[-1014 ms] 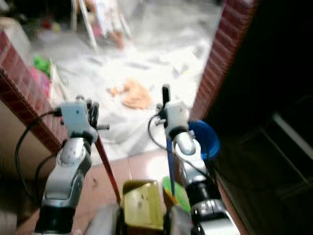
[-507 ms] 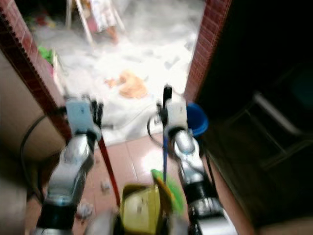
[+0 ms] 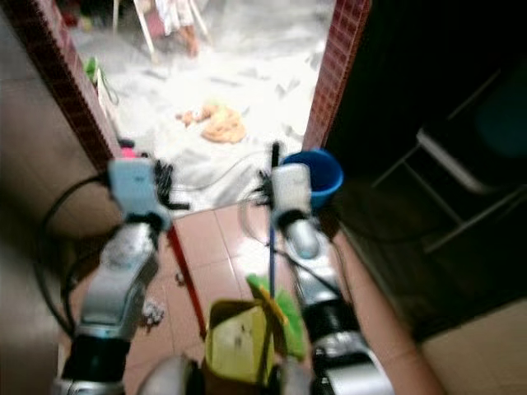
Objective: Sweep floor
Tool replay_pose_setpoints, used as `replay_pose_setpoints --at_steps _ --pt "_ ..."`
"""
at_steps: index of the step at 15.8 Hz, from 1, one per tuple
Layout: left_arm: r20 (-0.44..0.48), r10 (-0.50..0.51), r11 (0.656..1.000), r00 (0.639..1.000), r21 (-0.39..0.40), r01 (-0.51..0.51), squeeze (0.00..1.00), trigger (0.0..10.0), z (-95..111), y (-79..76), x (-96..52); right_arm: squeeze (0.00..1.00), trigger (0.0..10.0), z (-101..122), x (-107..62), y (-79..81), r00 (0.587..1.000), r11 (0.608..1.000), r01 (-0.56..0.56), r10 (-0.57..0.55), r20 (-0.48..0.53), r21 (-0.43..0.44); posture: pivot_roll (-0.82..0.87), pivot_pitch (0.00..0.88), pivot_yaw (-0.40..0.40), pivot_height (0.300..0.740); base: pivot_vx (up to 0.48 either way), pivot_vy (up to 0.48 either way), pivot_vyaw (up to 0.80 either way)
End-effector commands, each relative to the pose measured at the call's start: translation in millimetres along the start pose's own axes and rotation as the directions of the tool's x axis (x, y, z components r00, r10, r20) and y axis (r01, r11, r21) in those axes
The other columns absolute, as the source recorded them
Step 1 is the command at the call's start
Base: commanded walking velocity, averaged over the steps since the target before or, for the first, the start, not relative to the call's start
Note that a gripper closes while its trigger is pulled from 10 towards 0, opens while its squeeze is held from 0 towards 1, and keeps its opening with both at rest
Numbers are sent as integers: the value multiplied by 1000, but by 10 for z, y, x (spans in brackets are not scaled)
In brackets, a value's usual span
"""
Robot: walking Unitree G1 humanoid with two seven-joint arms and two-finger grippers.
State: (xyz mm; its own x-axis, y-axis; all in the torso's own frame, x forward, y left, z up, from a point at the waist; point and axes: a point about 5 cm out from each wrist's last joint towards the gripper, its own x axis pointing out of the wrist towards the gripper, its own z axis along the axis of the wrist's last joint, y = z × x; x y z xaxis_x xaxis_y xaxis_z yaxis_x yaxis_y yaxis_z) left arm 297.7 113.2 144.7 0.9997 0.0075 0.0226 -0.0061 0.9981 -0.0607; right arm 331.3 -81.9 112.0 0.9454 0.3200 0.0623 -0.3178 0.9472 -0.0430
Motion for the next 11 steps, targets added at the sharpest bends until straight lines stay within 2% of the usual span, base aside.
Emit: replay_pose_setpoints --at_steps 1,2,3,4,6,7,9,10,11 --pt "88 8 1000 996 0 -8 0 10000 153 -34 7 0 10000 -8 13 -7 1000 1000 0 0 -9 15 28 61 -7 731 0 0 0" --pt "135 27 999 990 28 -31 0 10000 229 13 20 0 10000 -14 11 -7 1000 1000 -3 3 -11 10 30 66 -9 731 0 0 0" --pt "179 89 993 980 64 -102 0 10000 312 99 43 0 10000 -20 9 -9 1000 1000 -5 5 -13 2 30 66 -9 731 0 0 0" --pt "203 161 981 966 72 -179 0 10000 359 176 58 0 10000 -32 8 -12 1000 1000 -2 2 -21 4 30 66 -9 731 0 0 0" --pt "262 247 961 933 58 -270 0 10000 501 293 95 0 10000 -40 11 -19 1000 1000 -2 2 -24 -6 31 74 -8 731 0 0 0" --pt "316 292 940 903 79 -332 0 10000 599 348 108 0 10000 -44 8 -16 1000 1000 -3 3 -25 -6 33 78 -5 731 0 0 0" --pt "391 371 904 843 55 -423 0 10000 797 444 139 0 10000 -42 -2 -8 1000 1000 -9 9 -18 -4 30 79 -3 731 0 0 0" --pt "427 380 889 821 78 -452 0 10000 876 463 168 0 10000 -39 -9 -4 1000 1000 -15 15 -12 -13 30 79 -3 731 0 0 0" --pt "454 319 901 832 128 -415 0 10000 902 443 184 0 10000 -41 -10 -5 1000 1000 -14 14 -13 -22 33 79 -3 731 0 0 0"
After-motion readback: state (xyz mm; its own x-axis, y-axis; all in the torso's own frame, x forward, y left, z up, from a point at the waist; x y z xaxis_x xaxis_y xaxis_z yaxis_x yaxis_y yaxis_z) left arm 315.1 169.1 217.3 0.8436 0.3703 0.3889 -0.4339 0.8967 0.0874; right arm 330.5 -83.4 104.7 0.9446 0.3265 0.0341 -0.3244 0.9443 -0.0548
